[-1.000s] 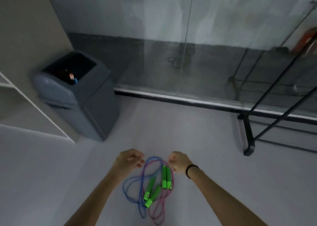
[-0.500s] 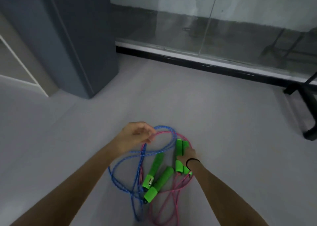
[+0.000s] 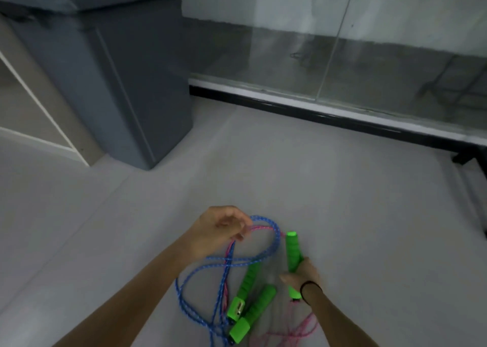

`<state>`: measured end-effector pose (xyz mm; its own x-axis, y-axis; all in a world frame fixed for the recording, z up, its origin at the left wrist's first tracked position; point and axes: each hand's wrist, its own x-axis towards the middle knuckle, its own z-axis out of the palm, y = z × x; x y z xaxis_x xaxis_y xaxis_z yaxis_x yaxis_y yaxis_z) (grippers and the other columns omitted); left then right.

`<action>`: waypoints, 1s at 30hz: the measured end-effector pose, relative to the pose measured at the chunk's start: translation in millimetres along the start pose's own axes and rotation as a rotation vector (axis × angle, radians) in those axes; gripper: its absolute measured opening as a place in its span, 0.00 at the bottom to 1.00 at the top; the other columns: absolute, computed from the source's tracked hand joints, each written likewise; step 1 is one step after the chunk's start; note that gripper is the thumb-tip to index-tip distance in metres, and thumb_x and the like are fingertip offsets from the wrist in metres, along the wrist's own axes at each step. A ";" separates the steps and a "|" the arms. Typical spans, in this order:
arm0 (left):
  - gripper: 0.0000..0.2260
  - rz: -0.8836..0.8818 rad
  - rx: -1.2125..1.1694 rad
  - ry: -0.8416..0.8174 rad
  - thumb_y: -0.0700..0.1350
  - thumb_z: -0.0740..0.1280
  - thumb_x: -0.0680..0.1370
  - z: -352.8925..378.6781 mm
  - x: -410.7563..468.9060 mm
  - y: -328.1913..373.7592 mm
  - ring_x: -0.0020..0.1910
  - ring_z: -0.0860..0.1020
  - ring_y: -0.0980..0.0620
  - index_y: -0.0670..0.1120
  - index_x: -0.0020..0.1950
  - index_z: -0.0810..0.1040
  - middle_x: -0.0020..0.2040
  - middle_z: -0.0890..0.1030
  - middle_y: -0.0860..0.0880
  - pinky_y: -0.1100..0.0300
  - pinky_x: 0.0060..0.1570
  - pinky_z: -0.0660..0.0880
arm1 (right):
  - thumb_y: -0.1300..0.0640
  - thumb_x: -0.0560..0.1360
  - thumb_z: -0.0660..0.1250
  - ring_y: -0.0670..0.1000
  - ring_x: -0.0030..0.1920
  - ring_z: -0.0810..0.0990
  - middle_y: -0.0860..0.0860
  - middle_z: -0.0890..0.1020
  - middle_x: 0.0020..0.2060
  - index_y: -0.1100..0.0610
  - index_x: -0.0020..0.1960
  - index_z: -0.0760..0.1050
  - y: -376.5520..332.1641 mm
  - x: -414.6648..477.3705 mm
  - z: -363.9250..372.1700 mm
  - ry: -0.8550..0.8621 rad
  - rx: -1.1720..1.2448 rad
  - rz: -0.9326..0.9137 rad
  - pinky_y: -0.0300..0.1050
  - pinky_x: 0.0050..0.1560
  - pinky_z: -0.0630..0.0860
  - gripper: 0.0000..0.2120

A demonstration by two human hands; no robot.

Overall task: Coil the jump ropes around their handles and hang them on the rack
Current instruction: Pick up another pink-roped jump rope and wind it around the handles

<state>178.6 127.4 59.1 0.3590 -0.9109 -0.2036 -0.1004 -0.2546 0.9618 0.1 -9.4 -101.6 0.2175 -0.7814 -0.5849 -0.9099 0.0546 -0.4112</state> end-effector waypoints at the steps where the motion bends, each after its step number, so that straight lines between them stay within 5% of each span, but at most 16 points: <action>1: 0.11 -0.001 -0.008 -0.005 0.30 0.61 0.76 -0.8 -0.7 19.7 0.32 0.79 0.59 0.43 0.42 0.78 0.29 0.82 0.53 0.67 0.40 0.77 | 0.54 0.60 0.75 0.57 0.54 0.79 0.57 0.80 0.53 0.57 0.55 0.69 -12.1 -14.8 -14.1 -0.014 0.082 -0.038 0.46 0.51 0.75 0.27; 4: 0.07 0.040 -0.027 -0.003 0.32 0.67 0.72 -1.7 -7.1 94.1 0.33 0.79 0.61 0.45 0.42 0.79 0.30 0.82 0.54 0.69 0.41 0.76 | 0.54 0.53 0.70 0.56 0.46 0.81 0.52 0.81 0.41 0.51 0.45 0.69 -57.0 -56.4 -63.2 -0.021 0.230 -0.157 0.52 0.49 0.78 0.22; 7: 0.08 0.126 0.043 -0.023 0.37 0.69 0.69 -4.9 -19.8 187.8 0.40 0.79 0.65 0.49 0.43 0.79 0.39 0.82 0.55 0.72 0.46 0.72 | 0.54 0.48 0.66 0.54 0.37 0.79 0.49 0.80 0.35 0.51 0.46 0.72 -117.7 -113.2 -133.1 -0.064 0.278 -0.293 0.52 0.41 0.78 0.25; 11: 0.18 0.292 0.352 0.047 0.43 0.70 0.66 -29.9 -43.2 330.5 0.57 0.74 0.58 0.48 0.56 0.78 0.56 0.77 0.50 0.75 0.55 0.66 | 0.53 0.49 0.64 0.52 0.39 0.76 0.51 0.78 0.37 0.45 0.40 0.71 -206.8 -222.0 -253.3 -0.105 0.207 -0.431 0.54 0.44 0.77 0.18; 15: 0.32 0.261 1.027 -0.095 0.54 0.70 0.63 -56.2 -79.5 489.4 0.70 0.66 0.52 0.52 0.66 0.70 0.66 0.71 0.51 0.49 0.72 0.51 | 0.54 0.67 0.65 0.56 0.57 0.77 0.55 0.79 0.57 0.47 0.61 0.70 -291.4 -351.6 -385.5 -0.197 -0.102 -0.641 0.49 0.57 0.73 0.22; 18: 0.22 0.096 1.391 -0.172 0.54 0.71 0.67 -76.0 -114.8 607.2 0.62 0.73 0.48 0.48 0.58 0.75 0.57 0.78 0.48 0.43 0.69 0.54 | 0.59 0.71 0.64 0.59 0.60 0.76 0.58 0.77 0.59 0.56 0.64 0.65 -343.5 -437.4 -473.0 -0.152 -0.428 -0.716 0.50 0.59 0.74 0.22; 21: 0.16 0.013 1.276 -0.231 0.49 0.73 0.68 -101.6 -144.2 687.6 0.52 0.78 0.48 0.47 0.54 0.77 0.50 0.79 0.47 0.58 0.50 0.71 | 0.59 0.66 0.67 0.56 0.58 0.77 0.55 0.78 0.55 0.57 0.61 0.65 -383.6 -510.5 -543.8 -0.020 -0.565 -0.775 0.56 0.58 0.73 0.24; 26: 0.15 -0.082 0.578 -0.422 0.43 0.73 0.70 -120.0 -180.5 755.9 0.41 0.77 0.53 0.45 0.55 0.75 0.40 0.75 0.50 0.61 0.35 0.76 | 0.56 0.66 0.70 0.56 0.53 0.77 0.53 0.80 0.52 0.54 0.57 0.68 -404.6 -598.1 -634.6 0.222 -0.699 -0.968 0.50 0.53 0.69 0.21; 30: 0.15 0.058 0.711 -0.311 0.46 0.72 0.70 -108.2 -202.4 788.4 0.30 0.71 0.55 0.41 0.52 0.77 0.32 0.73 0.50 0.65 0.27 0.68 | 0.46 0.63 0.75 0.52 0.48 0.79 0.49 0.81 0.49 0.49 0.54 0.73 -389.4 -624.9 -681.7 0.188 -0.554 -1.027 0.46 0.49 0.75 0.22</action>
<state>127.2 146.2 878.3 0.0692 -0.9515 -0.2996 -0.7200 -0.2555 0.6452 -22.3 33.9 900.7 0.9232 -0.3835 -0.0261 -0.3780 -0.8935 -0.2426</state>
